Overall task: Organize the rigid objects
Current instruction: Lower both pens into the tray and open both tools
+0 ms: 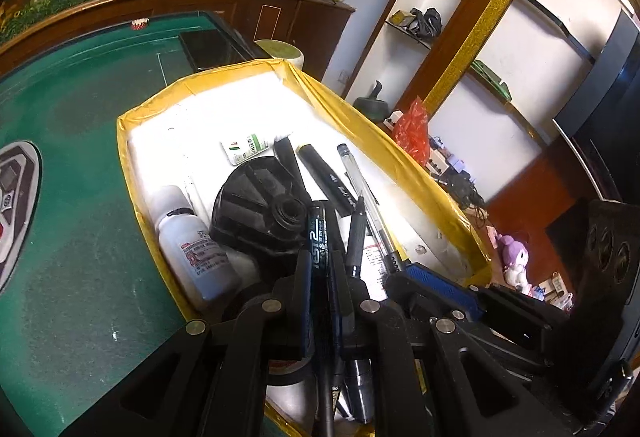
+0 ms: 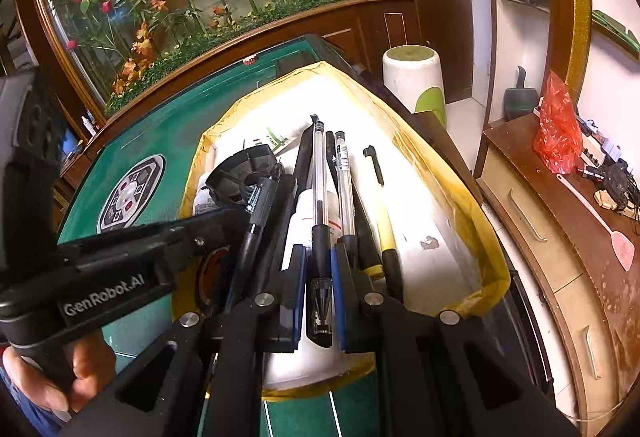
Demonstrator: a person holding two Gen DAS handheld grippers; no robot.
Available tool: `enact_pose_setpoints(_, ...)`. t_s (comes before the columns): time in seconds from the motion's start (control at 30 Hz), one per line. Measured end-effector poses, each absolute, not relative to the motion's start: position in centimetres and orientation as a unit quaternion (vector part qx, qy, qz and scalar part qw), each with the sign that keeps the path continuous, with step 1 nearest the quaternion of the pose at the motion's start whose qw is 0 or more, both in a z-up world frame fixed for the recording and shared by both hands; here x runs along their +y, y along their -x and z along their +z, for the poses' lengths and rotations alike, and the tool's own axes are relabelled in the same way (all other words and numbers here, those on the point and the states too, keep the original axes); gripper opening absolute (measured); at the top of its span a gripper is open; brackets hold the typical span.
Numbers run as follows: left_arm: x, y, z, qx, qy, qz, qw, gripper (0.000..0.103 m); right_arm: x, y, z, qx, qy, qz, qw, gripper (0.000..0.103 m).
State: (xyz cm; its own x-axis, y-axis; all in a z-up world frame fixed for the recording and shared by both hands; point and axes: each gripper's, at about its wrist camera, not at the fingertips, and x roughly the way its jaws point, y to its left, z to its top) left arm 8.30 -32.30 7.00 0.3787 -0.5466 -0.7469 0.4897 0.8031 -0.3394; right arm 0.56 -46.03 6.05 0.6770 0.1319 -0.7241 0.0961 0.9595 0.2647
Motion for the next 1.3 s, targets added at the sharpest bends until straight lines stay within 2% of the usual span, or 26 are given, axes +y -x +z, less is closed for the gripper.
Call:
enact_pose_setpoints(0.6,-31.4,-8.9,6.8,0.453,0.064,-0.308,0.834,0.007,-44.8,-0.8,6.2,0.406,-0.129,-0.002,0.905,0.012)
enact_pose_setpoints(1.3,-31.7,-7.9,6.7,0.423,0.048,-0.305,0.852,0.007,-43.1,-0.1,5.1,0.413,-0.099,-0.068,0.903,0.011)
